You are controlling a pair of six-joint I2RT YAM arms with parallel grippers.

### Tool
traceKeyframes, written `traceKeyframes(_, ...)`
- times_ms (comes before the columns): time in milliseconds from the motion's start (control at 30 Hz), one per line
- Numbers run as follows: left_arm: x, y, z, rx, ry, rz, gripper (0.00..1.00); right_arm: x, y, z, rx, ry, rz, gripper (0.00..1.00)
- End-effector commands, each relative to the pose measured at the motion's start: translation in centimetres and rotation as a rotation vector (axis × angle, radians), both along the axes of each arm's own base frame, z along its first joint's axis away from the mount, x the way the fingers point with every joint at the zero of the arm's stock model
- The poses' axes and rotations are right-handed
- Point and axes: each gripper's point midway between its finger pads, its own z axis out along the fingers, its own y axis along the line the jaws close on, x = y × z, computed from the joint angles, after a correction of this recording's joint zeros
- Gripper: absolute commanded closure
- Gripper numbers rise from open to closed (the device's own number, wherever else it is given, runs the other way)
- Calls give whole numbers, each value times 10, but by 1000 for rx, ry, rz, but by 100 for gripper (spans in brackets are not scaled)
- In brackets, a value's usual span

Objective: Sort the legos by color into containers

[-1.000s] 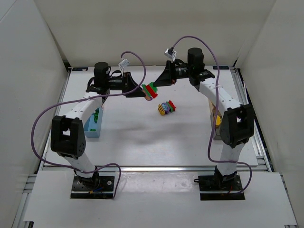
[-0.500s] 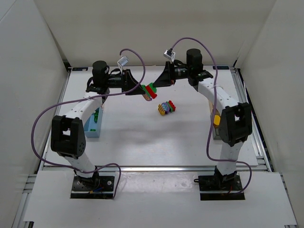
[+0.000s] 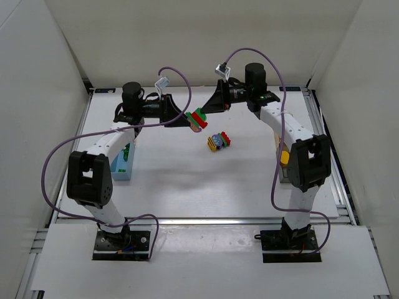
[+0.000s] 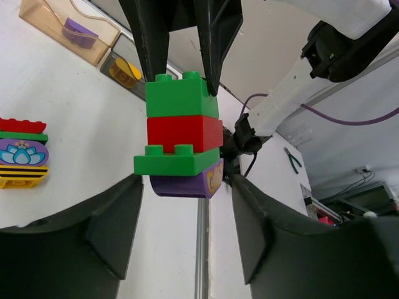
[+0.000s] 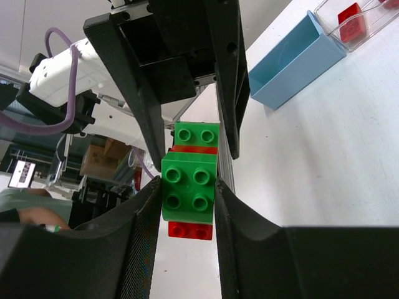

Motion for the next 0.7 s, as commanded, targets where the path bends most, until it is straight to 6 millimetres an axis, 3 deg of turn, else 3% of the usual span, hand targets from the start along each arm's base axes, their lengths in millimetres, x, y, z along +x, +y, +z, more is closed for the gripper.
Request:
traceKeyframes(0, -12, 1, 10, -8, -35, -26, 27, 0, 0, 26, 34, -86, -1, 100)
traceKeyframes(200, -9, 1, 12, -9, -42, -18, 27, -4, -1, 27, 34, -81, 0, 100)
traceKeyframes(533, -10, 1, 13, -11, -53, -11, 53, -7, 1, 34, 39, -87, -7, 100)
traceKeyframes(667, -11, 1, 14, -11, -51, -9, 68, -7, 1, 32, 36, -91, -11, 100)
